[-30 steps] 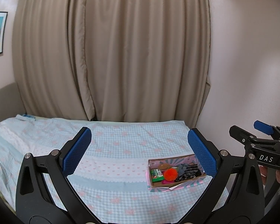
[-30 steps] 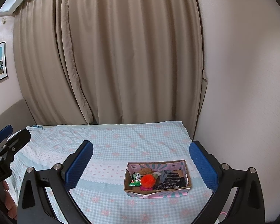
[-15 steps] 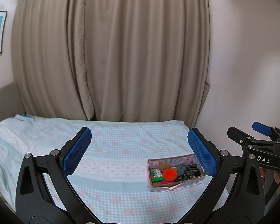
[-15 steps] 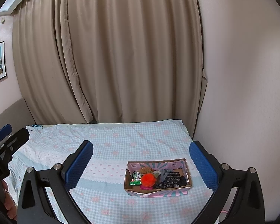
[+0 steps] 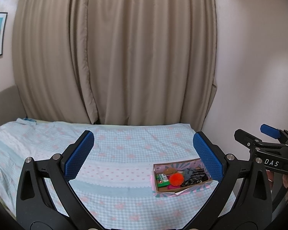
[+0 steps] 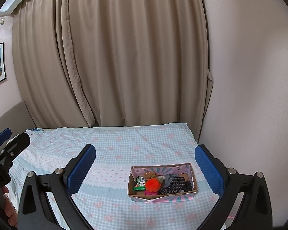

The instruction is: Organize soft objects

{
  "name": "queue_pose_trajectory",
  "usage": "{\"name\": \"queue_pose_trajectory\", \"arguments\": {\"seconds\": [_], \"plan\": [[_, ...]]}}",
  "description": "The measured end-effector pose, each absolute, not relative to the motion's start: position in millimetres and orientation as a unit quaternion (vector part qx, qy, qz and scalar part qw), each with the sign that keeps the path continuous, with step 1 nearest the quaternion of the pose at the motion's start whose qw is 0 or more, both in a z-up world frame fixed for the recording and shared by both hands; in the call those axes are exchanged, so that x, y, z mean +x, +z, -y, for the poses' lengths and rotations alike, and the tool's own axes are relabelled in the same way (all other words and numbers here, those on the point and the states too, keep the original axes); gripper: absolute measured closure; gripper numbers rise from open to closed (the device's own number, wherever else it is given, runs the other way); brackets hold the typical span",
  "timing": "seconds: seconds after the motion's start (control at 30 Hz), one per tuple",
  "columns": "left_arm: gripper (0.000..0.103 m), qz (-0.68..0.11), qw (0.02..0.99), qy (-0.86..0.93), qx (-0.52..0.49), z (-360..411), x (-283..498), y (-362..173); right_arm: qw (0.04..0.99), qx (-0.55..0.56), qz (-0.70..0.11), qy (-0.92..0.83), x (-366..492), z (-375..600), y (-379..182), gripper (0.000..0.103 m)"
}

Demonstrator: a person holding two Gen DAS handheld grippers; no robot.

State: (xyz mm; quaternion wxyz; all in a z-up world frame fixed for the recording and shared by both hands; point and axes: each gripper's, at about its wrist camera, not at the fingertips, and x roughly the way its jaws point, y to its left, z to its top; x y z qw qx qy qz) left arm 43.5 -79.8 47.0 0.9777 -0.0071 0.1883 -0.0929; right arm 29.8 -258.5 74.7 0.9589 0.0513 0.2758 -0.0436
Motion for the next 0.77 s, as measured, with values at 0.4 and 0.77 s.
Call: {"name": "queue_pose_trajectory", "arguments": {"seconds": [0.4,0.77], "plan": [[0.0,-0.172,0.982,-0.076,-0.004,75.4,44.8,47.3,0.959,0.052,-0.276,-0.044,30.2,258.1,74.7,0.0],[0.0,-0.169,0.983,-0.076,0.002,71.6,55.9,44.5,0.957,0.054,-0.282,-0.047,36.3,253.8,77.2,0.0]]}}
